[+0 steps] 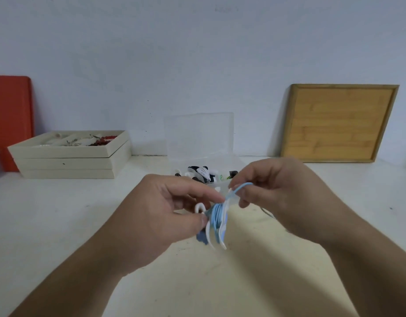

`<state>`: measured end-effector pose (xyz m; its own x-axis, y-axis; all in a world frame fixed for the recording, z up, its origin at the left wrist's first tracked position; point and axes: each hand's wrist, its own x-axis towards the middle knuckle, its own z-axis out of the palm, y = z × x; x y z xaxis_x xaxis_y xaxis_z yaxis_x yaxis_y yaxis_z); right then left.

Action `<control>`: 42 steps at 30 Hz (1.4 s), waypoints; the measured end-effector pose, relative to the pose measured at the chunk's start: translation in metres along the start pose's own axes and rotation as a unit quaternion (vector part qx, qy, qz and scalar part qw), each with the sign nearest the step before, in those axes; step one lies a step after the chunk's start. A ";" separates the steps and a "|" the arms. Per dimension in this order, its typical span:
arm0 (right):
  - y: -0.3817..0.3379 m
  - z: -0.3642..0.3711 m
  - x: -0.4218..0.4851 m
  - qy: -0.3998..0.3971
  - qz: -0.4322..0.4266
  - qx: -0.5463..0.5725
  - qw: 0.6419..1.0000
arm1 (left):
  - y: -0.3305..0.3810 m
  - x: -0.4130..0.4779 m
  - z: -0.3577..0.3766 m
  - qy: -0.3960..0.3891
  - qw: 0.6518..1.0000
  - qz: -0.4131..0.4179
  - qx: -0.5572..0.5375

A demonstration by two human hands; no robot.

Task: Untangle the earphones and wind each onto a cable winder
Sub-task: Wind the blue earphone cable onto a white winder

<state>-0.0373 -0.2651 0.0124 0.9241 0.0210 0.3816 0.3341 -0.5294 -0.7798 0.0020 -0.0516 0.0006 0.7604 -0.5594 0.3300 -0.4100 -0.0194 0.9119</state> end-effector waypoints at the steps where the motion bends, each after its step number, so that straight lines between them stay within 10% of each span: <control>1: 0.000 -0.003 0.000 -0.014 0.001 0.044 0.999 | 0.000 0.000 0.001 -0.005 1.000 0.000 0.002; 10: 0.016 -0.012 0.002 -0.069 0.050 0.264 0.961 | 0.004 -0.001 0.004 -0.046 0.999 0.006 -0.013; 16: 0.019 0.005 0.003 -0.028 0.098 0.149 0.983 | 0.002 -0.001 0.005 -0.028 0.999 0.005 -0.032; 28: 0.004 0.025 -0.006 -0.209 0.093 0.056 0.972 | -0.006 0.005 0.007 0.209 0.975 0.063 0.030; 42: 0.000 0.018 -0.006 -0.213 0.053 0.038 0.975 | -0.007 0.000 0.009 0.201 0.951 0.112 0.206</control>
<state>-0.0395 -0.2496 0.0009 0.9420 0.3285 0.0680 0.2299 -0.4845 -0.8441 0.0007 -0.0592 -0.0082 0.7278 -0.2266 0.6473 -0.6841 -0.3068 0.6617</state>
